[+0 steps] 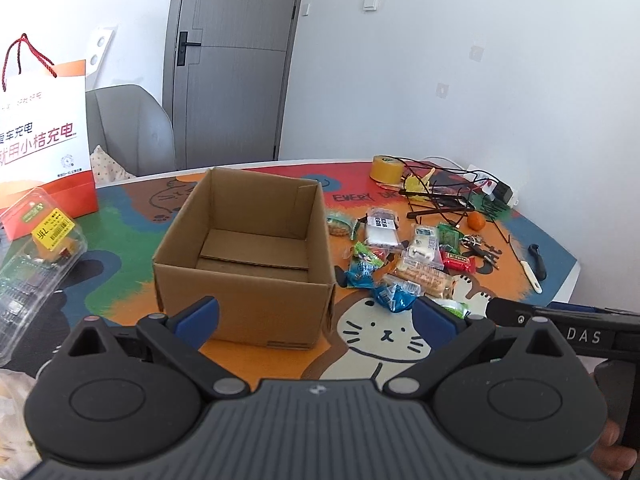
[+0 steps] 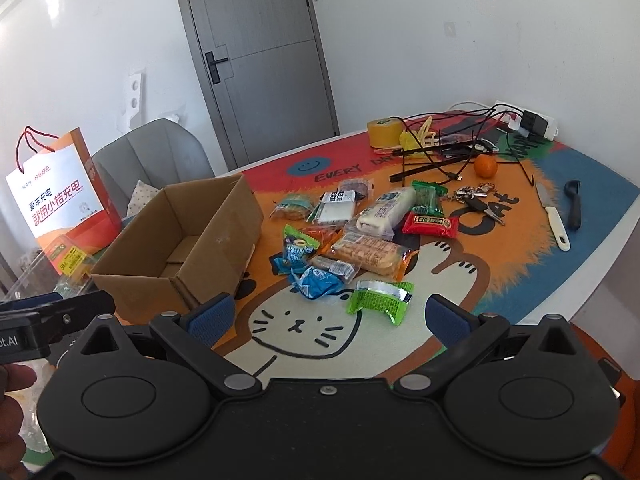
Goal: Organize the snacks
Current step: 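Reach the right gripper to the green mesh snack bag and grasp it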
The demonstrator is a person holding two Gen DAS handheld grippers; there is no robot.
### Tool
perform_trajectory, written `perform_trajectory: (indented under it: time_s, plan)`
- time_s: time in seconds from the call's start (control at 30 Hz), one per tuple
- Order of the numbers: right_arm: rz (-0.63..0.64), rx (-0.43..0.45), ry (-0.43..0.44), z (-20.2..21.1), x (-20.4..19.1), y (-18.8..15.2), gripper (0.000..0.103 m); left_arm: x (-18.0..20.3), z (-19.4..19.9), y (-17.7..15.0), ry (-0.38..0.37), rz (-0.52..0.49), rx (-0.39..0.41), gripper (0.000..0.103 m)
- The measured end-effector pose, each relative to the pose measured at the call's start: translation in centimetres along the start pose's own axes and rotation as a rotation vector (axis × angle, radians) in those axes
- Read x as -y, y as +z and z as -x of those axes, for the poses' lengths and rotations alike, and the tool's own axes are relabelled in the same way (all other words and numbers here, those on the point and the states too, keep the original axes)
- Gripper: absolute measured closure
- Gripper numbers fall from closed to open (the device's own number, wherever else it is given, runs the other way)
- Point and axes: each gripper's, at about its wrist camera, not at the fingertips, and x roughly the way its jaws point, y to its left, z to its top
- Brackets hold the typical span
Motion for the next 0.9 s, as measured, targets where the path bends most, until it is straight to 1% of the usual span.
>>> perform_trajectory:
  time_s: [0.17, 0.3, 0.37, 0.47, 0.53, 0.6, 0.77, 0.83, 0.9]
  plan:
    - [-0.011, 0.001, 0.000, -1.4, 1.5, 0.0, 0.000, 1.0, -1.5, -0.2, -0.027, 0.023, -0.007, 0.003]
    - [-0.027, -0.003, 0.026, -2.4, 2.8, -0.3, 0.001, 2.4, -2.5, -0.6, -0.055, -0.005, -0.009, 0.003]
    - [-0.028, -0.006, 0.037, -3.0, 3.4, -0.5, 0.004, 3.0, -3.2, -0.6, -0.066, -0.005, -0.012, 0.005]
    - [-0.036, -0.016, 0.043, -3.9, 4.1, -0.8, 0.013, 4.0, -4.2, -0.7, -0.079, -0.010, -0.011, 0.007]
    - [-0.048, -0.023, 0.051, -4.4, 4.8, -1.0, 0.016, 4.5, -4.9, -0.7, -0.075, -0.015, -0.011, 0.012]
    - [-0.056, -0.029, 0.052, -5.0, 5.3, -1.1, 0.018, 4.8, -5.6, -0.7, -0.076, 0.001, -0.010, 0.016]
    - [-0.079, -0.043, 0.059, -6.5, 6.7, -1.6, 0.027, 5.4, -7.5, -0.7, -0.085, 0.015, -0.040, 0.025]
    - [-0.088, -0.052, 0.070, -7.1, 7.2, -1.8, 0.035, 5.8, -8.4, -0.8, -0.091, 0.011, -0.055, 0.029]
    - [-0.093, -0.061, 0.077, -7.8, 7.6, -2.0, 0.037, 6.2, -9.2, -0.9, -0.092, 0.006, -0.067, 0.031]
